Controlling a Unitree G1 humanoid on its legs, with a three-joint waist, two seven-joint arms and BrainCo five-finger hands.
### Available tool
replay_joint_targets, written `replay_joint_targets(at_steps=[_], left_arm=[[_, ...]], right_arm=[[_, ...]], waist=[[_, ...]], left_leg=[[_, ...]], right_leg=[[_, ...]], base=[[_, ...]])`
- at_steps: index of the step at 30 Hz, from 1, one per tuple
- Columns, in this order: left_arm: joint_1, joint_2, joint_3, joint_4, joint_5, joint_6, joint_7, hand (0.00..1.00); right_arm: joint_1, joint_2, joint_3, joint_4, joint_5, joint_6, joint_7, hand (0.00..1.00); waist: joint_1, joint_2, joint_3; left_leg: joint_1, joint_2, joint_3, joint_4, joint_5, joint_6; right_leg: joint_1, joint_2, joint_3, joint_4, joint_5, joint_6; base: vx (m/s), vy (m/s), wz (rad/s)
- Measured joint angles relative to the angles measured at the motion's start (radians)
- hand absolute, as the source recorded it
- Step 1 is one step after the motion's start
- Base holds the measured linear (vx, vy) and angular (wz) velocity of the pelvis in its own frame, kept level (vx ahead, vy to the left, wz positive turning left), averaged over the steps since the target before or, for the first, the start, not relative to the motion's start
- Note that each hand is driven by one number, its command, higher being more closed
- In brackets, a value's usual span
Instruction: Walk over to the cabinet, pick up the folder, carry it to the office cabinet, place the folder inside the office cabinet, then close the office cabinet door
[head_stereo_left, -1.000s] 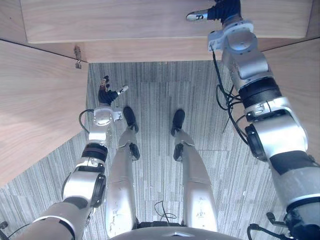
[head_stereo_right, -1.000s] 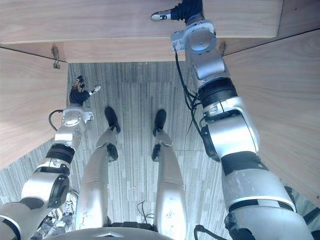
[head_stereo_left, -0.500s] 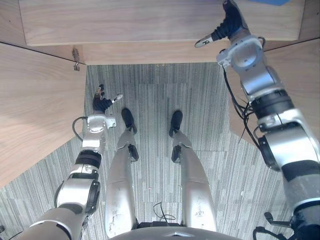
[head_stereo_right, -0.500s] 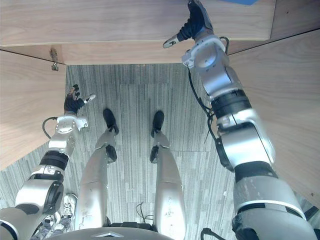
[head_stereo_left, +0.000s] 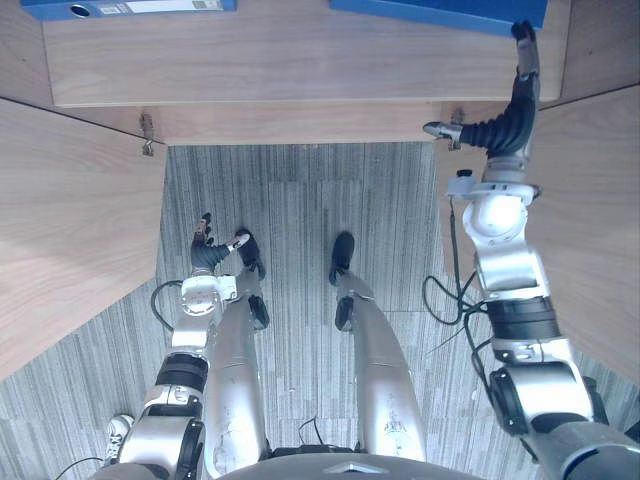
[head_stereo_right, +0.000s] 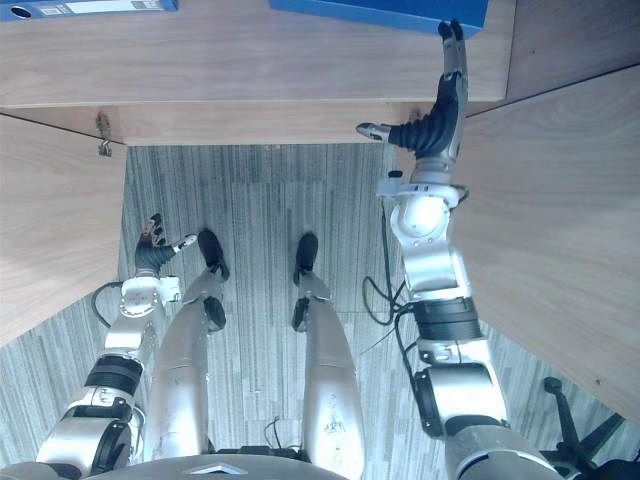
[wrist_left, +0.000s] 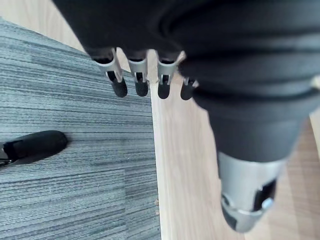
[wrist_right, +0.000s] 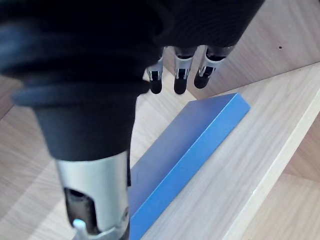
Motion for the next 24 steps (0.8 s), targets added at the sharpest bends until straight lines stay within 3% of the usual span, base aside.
replay_joint_targets(at_steps=[9, 16, 24], left_arm=[[0.001, 0.001, 0.001, 0.007, 0.044, -0.004, 0.018, 0.00], [-0.049, -0.001, 0.004, 0.056, 0.060, -0.010, 0.039, 0.00], [-0.084, 0.003, 0.045, 0.093, 0.060, -0.016, 0.058, 0.00]], right_arm=[[0.000, -0.002, 0.026, 0.056, -0.154, 0.000, -0.021, 1.00], [-0.158, -0.026, 0.100, 0.191, -0.162, 0.005, -0.022, 1.00], [-0.329, -0.116, 0.179, 0.318, -0.159, 0.008, -0.023, 1.00]], waist=[[0.015, -0.001, -0.001], [0.024, -0.001, 0.000], [0.031, -0.001, 0.000]], left_leg=[[-0.029, 0.008, 0.002, 0.090, -0.058, 0.003], [-0.125, 0.026, 0.000, 0.178, -0.083, 0.019], [-0.229, 0.032, -0.019, 0.254, -0.103, 0.021]], right_leg=[[-0.017, -0.011, 0.012, 0.042, -0.025, 0.009], [-0.108, -0.012, 0.020, 0.114, -0.030, 0.006], [-0.213, -0.027, 0.018, 0.205, -0.066, 0.000]], base=[[0.03, -0.014, -0.03], [0.02, -0.015, -0.06], [-0.01, -0.025, 0.04]])
